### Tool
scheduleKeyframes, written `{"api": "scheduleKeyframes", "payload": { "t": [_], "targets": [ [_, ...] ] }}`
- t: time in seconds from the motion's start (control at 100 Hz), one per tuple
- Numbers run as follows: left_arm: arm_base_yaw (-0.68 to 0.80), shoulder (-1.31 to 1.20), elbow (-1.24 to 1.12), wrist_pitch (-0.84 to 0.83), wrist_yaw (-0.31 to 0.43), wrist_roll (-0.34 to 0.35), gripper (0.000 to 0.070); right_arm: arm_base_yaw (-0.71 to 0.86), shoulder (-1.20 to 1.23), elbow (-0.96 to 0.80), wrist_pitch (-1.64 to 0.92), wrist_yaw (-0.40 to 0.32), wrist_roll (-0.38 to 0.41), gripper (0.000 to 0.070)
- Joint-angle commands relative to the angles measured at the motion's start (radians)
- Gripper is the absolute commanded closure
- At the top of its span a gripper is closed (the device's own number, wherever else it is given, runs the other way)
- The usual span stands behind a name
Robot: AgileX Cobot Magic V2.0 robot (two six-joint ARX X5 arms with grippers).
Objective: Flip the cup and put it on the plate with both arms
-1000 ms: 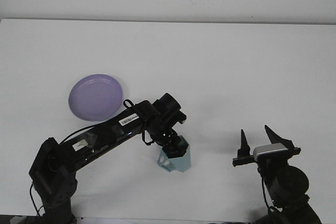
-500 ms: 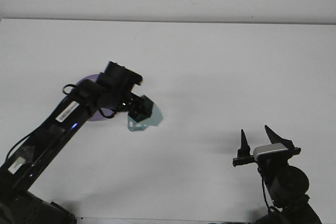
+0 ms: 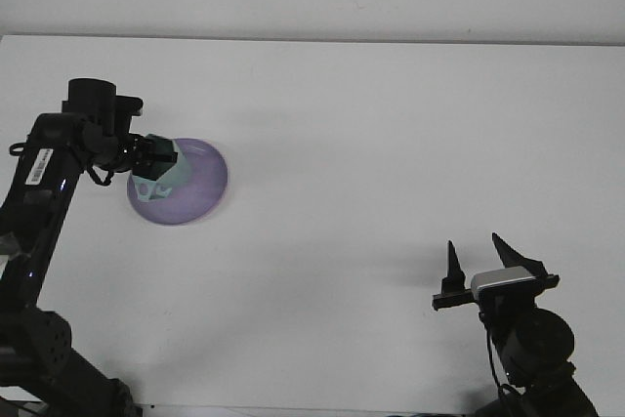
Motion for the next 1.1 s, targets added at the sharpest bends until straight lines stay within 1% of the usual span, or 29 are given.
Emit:
{"api": "scheduleKeyframes", "payload": {
  "t": [0.0,0.15,0.33,0.54,0.63,0.79,0.82,0.85,0.93,0.97,0.99,1.01,1.09],
  "targets": [
    [0.002,0.041,0.023,0.01,0.003,0.019,0.0687,0.005,0.004,0.012,0.008,0.002,0.013,0.022],
    [0.006,0.113,0.024,0.055,0.0,0.019,0.0687,0.005,0.004,0.012,0.008,0.002,0.013,0.022],
    [0.0,0.187,0.039,0.062,-0.054,0.019,0.0687,0.005,0.004,0.012,0.004,0.001,0.013,0.022],
    [0.006,0.199,0.039,0.093,-0.054,0.021,0.0688,0.005,0.004,0.012,0.002,0.001,0.013,0.022],
    [0.006,0.201,0.039,0.087,-0.054,0.04,0.0688,0.005,0.004,0.012,0.002,0.001,0.013,0.022],
    [0.006,0.206,0.039,0.09,-0.054,0.05,0.0677,0.005,0.004,0.012,0.002,0.0,0.013,0.022],
    [0.006,0.206,0.039,0.095,-0.054,0.059,0.0646,0.005,0.004,0.012,0.002,0.0,0.013,0.022],
    [0.006,0.206,0.039,0.099,-0.054,0.068,0.058,0.005,0.004,0.012,0.002,0.0,0.013,0.022],
    [0.006,0.206,0.04,0.106,-0.054,0.07,0.0317,0.005,0.004,0.012,0.001,-0.001,0.013,0.022],
    [0.006,0.206,0.04,0.107,-0.054,0.067,0.022,0.005,0.004,0.012,0.001,-0.001,0.013,0.022],
    [0.006,0.206,0.041,0.106,-0.054,0.067,0.0191,0.005,0.004,0.012,0.001,-0.001,0.013,0.022],
    [0.006,0.205,0.043,0.105,-0.054,0.067,0.018,0.005,0.004,0.012,0.001,-0.001,0.013,0.022],
    [0.006,0.195,0.058,0.098,-0.054,0.067,0.0183,0.005,0.004,0.012,0.001,-0.001,0.013,0.022]
  ]
}}
